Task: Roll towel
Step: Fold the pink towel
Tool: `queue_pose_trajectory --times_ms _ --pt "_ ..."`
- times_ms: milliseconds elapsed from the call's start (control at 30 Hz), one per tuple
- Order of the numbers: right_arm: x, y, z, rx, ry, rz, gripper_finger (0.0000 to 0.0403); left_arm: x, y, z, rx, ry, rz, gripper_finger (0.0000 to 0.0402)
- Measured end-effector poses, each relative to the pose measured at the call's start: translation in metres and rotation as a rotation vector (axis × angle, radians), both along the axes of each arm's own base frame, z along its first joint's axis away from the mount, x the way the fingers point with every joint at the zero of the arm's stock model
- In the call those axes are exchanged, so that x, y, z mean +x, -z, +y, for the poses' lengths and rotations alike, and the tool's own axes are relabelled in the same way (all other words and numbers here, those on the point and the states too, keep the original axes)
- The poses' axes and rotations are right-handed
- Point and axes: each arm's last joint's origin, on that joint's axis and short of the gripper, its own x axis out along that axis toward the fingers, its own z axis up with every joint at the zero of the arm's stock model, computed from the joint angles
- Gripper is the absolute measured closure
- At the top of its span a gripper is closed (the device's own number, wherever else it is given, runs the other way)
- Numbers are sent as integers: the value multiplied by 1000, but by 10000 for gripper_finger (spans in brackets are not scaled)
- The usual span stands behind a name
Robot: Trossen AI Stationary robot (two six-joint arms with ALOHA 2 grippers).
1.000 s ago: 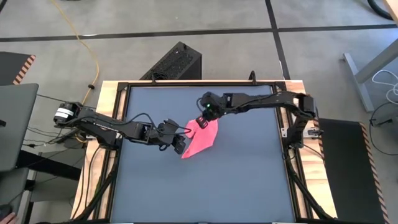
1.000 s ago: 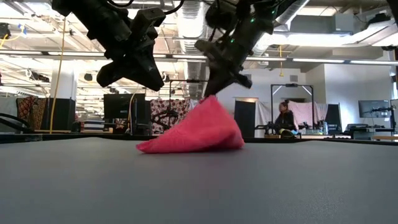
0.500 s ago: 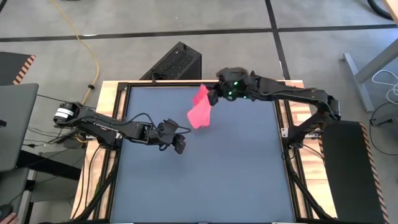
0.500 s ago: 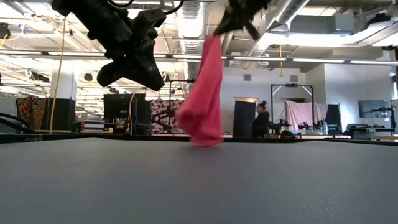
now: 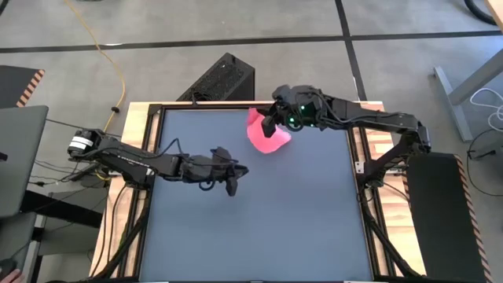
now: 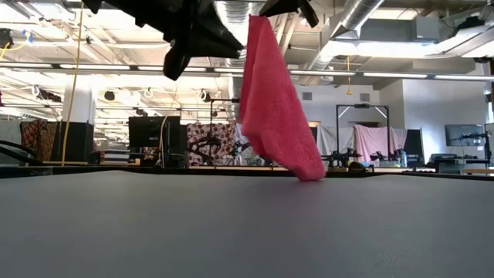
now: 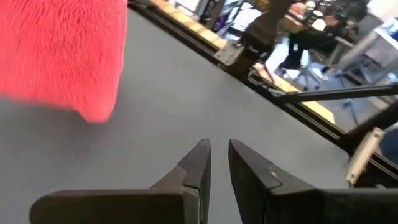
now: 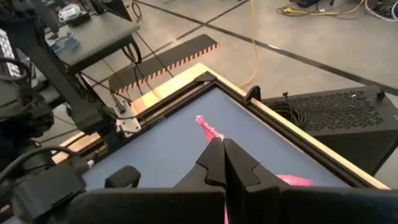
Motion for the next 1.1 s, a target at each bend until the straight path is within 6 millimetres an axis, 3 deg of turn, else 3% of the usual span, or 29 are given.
queue_pose_trajectory --times_ms 167,367,733,900,1100 --pt "1 -4 0 -5 -10 -48 394 0 1 0 1 8 14 352" --pt "6 -23 -1 18 -116 -258 394 0 2 0 2 9 19 351" --pt "-8 -76 69 -147 -389 -440 394 -1 4 -1 -29 26 41 351" --pt "-21 -93 87 -283 -320 -345 394 -1 5 -1 -47 34 46 351" --pt "-19 -72 72 -255 -215 -121 394 -1 5 -1 -45 33 44 351"
